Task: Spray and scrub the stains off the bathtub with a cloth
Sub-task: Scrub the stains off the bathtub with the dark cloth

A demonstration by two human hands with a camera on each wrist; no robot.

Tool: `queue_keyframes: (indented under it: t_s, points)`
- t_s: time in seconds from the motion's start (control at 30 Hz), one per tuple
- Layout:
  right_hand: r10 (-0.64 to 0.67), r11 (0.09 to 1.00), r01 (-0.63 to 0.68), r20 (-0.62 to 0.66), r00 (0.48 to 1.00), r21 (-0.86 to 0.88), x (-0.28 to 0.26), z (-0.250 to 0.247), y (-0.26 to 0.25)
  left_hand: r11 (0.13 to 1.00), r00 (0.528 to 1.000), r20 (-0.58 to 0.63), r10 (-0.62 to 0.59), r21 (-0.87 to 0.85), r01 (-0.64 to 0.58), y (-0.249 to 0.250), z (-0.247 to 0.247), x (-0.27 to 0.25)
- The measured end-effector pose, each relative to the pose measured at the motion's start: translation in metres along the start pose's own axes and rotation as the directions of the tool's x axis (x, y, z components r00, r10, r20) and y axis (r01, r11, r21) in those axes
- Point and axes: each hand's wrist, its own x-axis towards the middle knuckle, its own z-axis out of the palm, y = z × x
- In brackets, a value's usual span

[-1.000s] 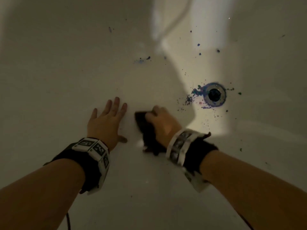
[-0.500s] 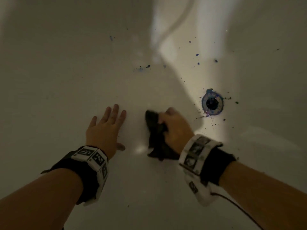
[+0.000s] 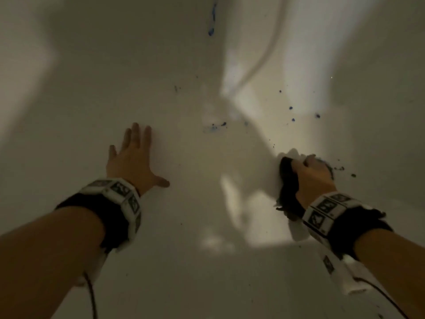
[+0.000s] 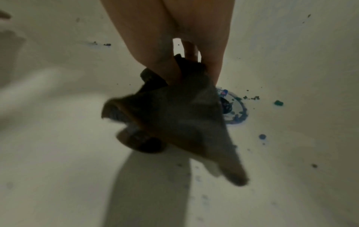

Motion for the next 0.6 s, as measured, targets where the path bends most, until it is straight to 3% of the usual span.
queue_keyframes:
  t_s: [0.1, 0.17, 0.27, 0.37, 0.4, 0.53, 0.6]
  points:
    - [0.026, 0.995, -0.021, -0.050, 0.998, 0.099, -0.007, -0.020, -0.017, 0.994, 0.994, 0.092, -0.057, -0.083, 0.065, -0.003, -0.006, 0.014]
    - [-0.110, 0.980, 0.129, -0.133, 0.985, 0.151, -0.011, -0.042, -0.045, 0.995, 0.993, 0.104, -0.052, -0.080, 0.060, -0.002, -0.006, 0.014]
    - [-0.359, 0.861, 0.446, -0.328, 0.874, 0.244, -0.009, -0.079, -0.111, 0.995, 0.992, 0.116, -0.050, -0.085, 0.060, -0.003, -0.006, 0.015]
    - [-0.501, 0.722, 0.642, -0.444, 0.743, 0.259, 0.004, -0.103, -0.184, 0.994, 0.994, 0.100, -0.042, -0.098, 0.052, -0.007, 0.000, 0.019]
    - [-0.542, 0.702, 0.670, -0.429, 0.722, 0.241, 0.011, -0.107, -0.207, 0.994, 0.995, 0.091, -0.039, -0.101, 0.049, -0.008, 0.003, 0.019]
    - [-0.600, 0.764, 0.627, -0.190, 0.777, 0.149, 0.053, -0.104, -0.266, 0.992, 0.994, 0.100, -0.043, -0.114, 0.055, -0.009, 0.005, 0.021]
    - [-0.574, 0.801, 0.593, -0.177, 0.799, 0.078, 0.069, -0.097, -0.265, 0.991, 0.994, 0.106, -0.037, -0.126, 0.051, -0.008, 0.003, 0.019]
